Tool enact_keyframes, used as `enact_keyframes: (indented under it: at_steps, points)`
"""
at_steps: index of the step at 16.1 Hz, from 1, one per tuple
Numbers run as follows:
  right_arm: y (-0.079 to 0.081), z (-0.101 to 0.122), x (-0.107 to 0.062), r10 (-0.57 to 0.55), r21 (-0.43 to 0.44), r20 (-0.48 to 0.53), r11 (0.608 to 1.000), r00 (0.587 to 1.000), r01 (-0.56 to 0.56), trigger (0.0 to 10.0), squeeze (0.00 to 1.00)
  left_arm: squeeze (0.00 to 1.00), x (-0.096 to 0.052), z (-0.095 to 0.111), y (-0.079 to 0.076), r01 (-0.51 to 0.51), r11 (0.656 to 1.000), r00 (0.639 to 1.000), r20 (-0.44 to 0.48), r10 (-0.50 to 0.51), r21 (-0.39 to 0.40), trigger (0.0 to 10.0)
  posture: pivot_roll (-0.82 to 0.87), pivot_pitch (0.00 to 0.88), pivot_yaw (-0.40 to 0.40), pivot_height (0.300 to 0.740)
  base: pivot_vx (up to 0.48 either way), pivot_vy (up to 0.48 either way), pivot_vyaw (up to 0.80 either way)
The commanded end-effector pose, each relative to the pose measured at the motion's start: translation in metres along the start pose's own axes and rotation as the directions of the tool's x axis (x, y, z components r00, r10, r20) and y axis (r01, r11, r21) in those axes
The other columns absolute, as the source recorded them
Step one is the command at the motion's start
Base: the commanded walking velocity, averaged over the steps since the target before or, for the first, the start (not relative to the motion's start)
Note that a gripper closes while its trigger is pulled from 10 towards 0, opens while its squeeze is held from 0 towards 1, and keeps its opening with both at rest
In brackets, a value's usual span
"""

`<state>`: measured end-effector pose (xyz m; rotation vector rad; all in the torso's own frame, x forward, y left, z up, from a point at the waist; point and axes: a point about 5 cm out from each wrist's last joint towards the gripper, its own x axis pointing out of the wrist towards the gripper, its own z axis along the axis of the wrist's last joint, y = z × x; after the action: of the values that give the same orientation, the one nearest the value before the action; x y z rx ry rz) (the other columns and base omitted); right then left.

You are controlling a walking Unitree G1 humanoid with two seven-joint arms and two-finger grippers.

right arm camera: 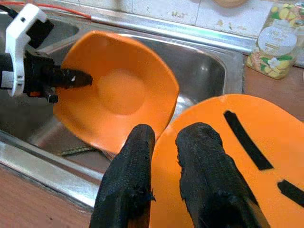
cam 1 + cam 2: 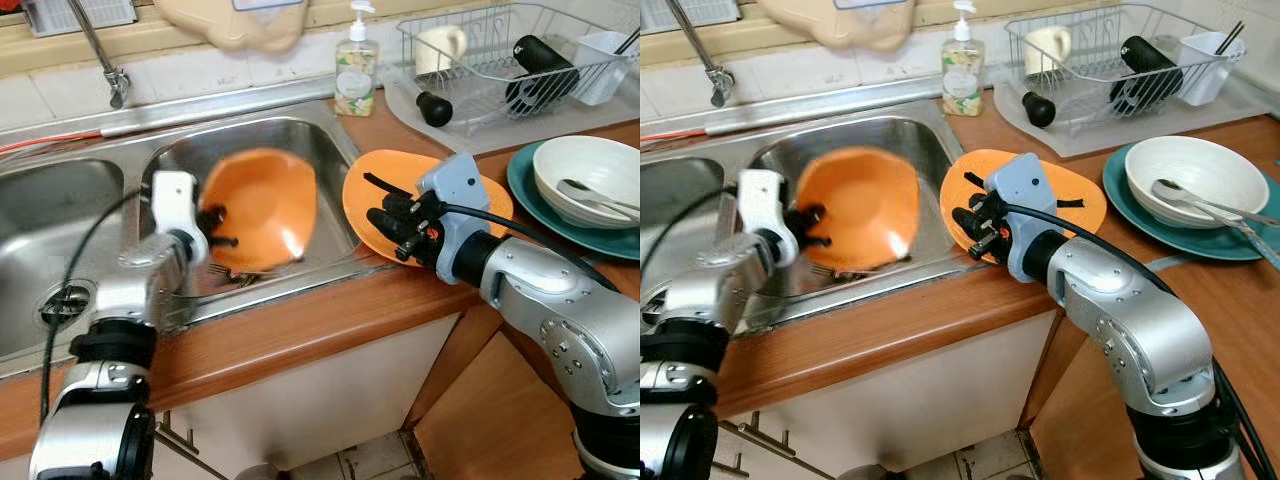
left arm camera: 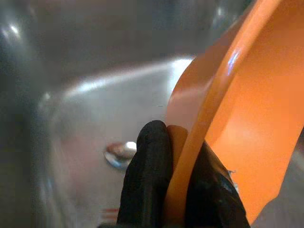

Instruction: Kitchen organization

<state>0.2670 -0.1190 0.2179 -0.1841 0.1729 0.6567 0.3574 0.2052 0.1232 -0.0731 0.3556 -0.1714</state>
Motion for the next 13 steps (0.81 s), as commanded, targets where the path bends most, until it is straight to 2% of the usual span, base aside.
enact_keyframes:
  at_steps: [1,2,3,4,8,13]
  points:
    - [0.003,-0.001,-0.003,0.011,-0.011,-0.008,1.000,1.000,-0.012,10.0,0.00,0.00,0.003,0.009,-0.002,0.031,0.999,0.999,-0.011,-0.031,0.012,3.3,-0.20,0.000,0.108,0.740,0.000,0.000,0.00]
    - [0.003,-0.003,-0.004,0.013,-0.012,-0.013,1.000,1.000,-0.013,10.0,0.00,0.00,0.005,0.006,-0.006,0.056,0.998,0.998,-0.040,-0.056,0.005,6.3,-0.20,0.000,0.110,0.740,0.000,0.000,0.00]
    - [0.004,-0.004,-0.004,0.015,-0.012,-0.018,1.000,1.000,-0.015,10.0,0.00,0.00,0.006,0.004,-0.009,0.075,0.997,0.995,-0.061,-0.075,-0.004,7.7,-0.21,0.000,0.112,0.740,0.000,0.000,0.00]
    - [0.004,-0.004,-0.004,0.016,-0.013,-0.020,1.000,1.000,-0.016,10.0,0.00,0.00,0.007,0.002,-0.011,0.089,0.996,0.992,-0.083,-0.090,-0.015,10.0,-0.21,0.000,0.114,0.740,0.000,0.000,0.00]
    - [0.006,-0.008,-0.005,0.018,-0.014,-0.035,1.000,0.999,-0.018,10.0,0.00,0.00,0.010,-0.005,-0.015,0.108,0.994,0.984,-0.143,-0.107,-0.004,10.0,-0.21,0.000,0.117,0.740,0.000,0.000,0.00]
    - [0.006,-0.009,-0.004,0.012,-0.012,-0.040,1.000,0.999,-0.012,10.0,0.00,0.00,0.010,-0.009,-0.015,0.117,0.993,0.980,-0.164,-0.115,0.001,10.0,-0.21,0.000,0.116,0.740,0.000,0.000,0.00]
